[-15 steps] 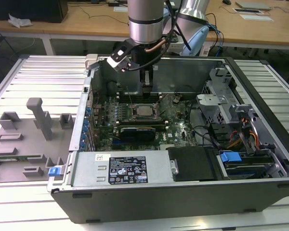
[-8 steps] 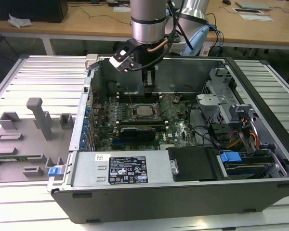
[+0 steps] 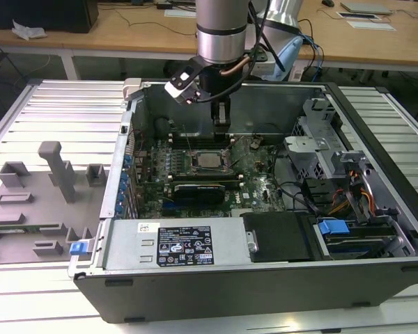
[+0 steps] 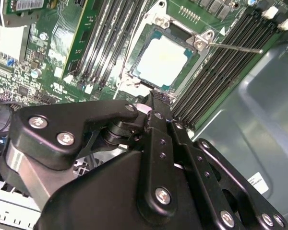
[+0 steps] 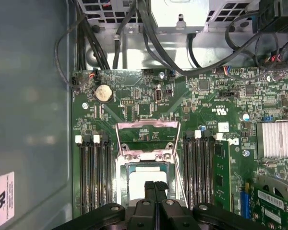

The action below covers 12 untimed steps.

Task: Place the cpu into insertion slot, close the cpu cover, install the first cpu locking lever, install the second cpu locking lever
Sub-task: 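Close the cpu cover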

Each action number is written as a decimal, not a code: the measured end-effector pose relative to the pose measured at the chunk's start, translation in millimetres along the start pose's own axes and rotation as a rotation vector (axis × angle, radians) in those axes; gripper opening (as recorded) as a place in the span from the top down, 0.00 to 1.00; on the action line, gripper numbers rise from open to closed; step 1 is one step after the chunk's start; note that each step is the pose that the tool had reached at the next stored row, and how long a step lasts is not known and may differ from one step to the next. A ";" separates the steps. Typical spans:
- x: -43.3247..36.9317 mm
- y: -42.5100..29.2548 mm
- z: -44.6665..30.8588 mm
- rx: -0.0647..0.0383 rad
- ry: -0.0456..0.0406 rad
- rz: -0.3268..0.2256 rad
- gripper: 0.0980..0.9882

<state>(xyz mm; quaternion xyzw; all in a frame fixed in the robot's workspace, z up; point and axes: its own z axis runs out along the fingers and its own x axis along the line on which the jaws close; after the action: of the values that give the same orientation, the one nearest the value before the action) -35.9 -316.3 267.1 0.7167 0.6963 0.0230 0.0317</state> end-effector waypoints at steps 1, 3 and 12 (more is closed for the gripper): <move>0.0 1.6 0.1 0.000 0.0000 0.000 0.99; 0.1 4.5 0.3 0.000 0.0000 0.000 0.99; 0.5 17.4 1.3 0.001 0.0000 0.000 0.99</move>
<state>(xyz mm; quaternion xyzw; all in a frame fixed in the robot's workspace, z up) -18.5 -316.4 267.2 0.7166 0.6964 0.0228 0.0315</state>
